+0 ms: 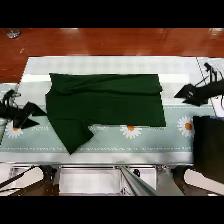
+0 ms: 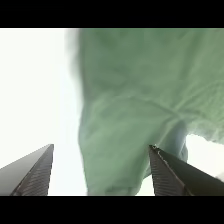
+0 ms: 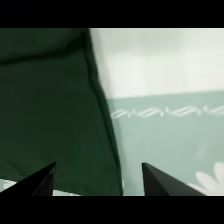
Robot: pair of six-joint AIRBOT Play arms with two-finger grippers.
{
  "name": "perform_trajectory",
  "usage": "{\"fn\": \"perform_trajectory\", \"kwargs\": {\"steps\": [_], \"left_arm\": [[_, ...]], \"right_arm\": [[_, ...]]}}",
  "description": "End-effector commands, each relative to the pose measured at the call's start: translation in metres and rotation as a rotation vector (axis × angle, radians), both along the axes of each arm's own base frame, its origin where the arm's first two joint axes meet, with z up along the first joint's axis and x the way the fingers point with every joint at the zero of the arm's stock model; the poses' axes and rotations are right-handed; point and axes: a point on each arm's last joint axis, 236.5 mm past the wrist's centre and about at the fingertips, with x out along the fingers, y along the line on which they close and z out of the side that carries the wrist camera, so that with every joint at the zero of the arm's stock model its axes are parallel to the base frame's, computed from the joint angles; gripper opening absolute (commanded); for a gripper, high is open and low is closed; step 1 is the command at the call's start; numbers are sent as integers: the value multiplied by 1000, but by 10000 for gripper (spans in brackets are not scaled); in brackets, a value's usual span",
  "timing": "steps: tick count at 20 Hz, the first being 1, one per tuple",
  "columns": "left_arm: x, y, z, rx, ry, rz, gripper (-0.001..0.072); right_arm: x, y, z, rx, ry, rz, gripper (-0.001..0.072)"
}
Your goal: Fold the shirts.
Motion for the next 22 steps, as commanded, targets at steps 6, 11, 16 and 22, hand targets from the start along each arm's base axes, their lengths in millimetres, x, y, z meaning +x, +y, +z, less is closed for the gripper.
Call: {"fn": "perform_trajectory", "kwargs": {"steps": [6,11,16,22], "left_arm": [[10,-20,-27,16,-156,70,702],[8,-62,-44,-9,-120,-70,702],[-13,-81,-39,-72,-83,-190,700],[-21,-81,-39,-70,-74,-232,20]], "right_arm": [[-56,44,-30,128,-7,-58,617],[-52,51,-26,164,-18,-72,617],[-48,18,-18,152,-32,-151,617],[-101,3,-56,77,178,-169,617]]}}
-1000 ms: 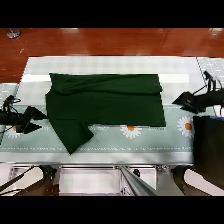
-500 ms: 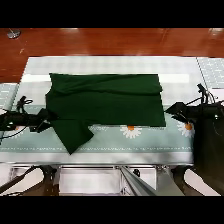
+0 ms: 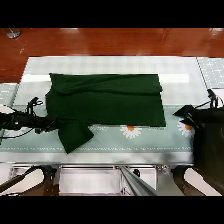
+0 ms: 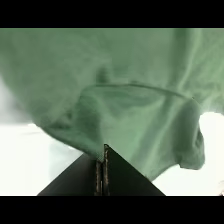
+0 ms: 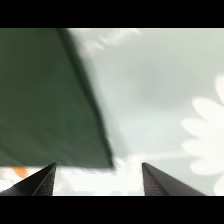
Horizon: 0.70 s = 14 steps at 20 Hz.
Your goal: Fold the shirts.
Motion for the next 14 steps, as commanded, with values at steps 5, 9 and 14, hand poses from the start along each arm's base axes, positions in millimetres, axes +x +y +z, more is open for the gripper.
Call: {"fn": "perform_trajectory", "kwargs": {"steps": [5,9,14], "left_arm": [[-3,-3,1,-9,1,-25,20],[-3,-3,1,-9,1,-25,20],[-1,-2,1,-7,-5,-19,20]], "right_arm": [[-22,45,-40,59,138,43,617],[10,65,-43,107,106,23,617],[34,86,-41,119,107,74,388]]}}
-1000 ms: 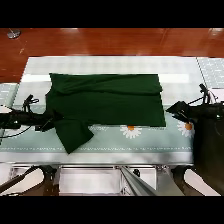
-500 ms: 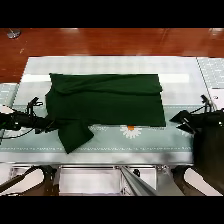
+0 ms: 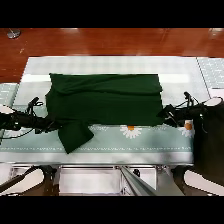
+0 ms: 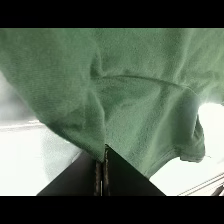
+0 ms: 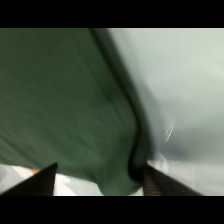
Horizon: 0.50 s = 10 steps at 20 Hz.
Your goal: Fold the shirts.
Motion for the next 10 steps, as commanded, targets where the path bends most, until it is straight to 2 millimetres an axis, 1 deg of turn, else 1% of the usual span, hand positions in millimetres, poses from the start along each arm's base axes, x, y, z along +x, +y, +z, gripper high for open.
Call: {"fn": "perform_trajectory", "kwargs": {"steps": [1,2,3,4,5,6,7,8,9,10], "left_arm": [[4,-3,3,-17,-9,14,20],[10,-7,11,-51,-22,32,21],[19,-10,23,-89,-55,45,21],[27,-11,40,-124,-105,47,20],[32,-7,55,-128,-144,44,20],[32,2,67,-108,-177,46,20],[28,13,77,-75,-204,49,20],[18,25,85,-23,-222,51,20],[10,37,90,36,-217,97,20],[3,42,98,76,-234,142,20]], "right_arm": [[13,22,5,21,-17,55,63],[13,27,11,28,-31,99,22],[13,29,20,44,-36,135,22],[12,28,31,55,-39,163,21],[11,24,42,57,-50,183,21],[8,18,53,43,-70,192,21],[2,9,62,15,-84,201,21],[-8,0,72,-24,-97,215,21],[-18,-7,80,-60,-113,224,22],[-28,-13,88,-95,-127,221,22]]}}
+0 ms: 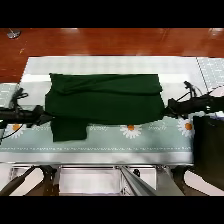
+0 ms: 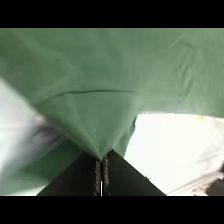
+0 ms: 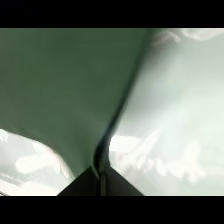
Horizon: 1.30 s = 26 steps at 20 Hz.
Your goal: Fold the shirts.
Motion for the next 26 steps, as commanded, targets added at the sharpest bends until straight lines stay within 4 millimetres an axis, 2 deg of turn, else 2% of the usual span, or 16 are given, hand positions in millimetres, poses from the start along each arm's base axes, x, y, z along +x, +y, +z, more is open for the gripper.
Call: {"fn": "perform_trajectory", "kwargs": {"steps": [1,3,5,7,8,10,12,15,21,26], "left_arm": [[-25,17,29,105,-47,74,20],[-49,8,35,159,-28,22,20],[-74,12,29,261,36,-36,20],[-85,25,25,352,74,-33,20],[-83,25,25,353,64,-28,21],[-62,22,29,325,-1,9,20],[-31,15,35,250,-81,67,20],[15,0,37,93,-171,101,20],[82,-6,-7,30,-78,58,20],[145,4,-12,11,-53,74,20]], "right_arm": [[-39,-19,29,-103,-41,33,22],[-63,-20,41,-128,-64,10,22],[-85,-16,49,-136,-80,-8,22],[-92,-14,56,-152,-118,-36,22],[-92,-14,59,-154,-131,-44,22],[-87,-16,59,-162,-147,-58,22],[-71,-23,55,-173,-169,-91,22],[-48,-28,38,-158,-158,-111,22],[16,-26,-10,-95,-104,-117,22],[75,-32,-25,-38,-59,-134,22]]}}
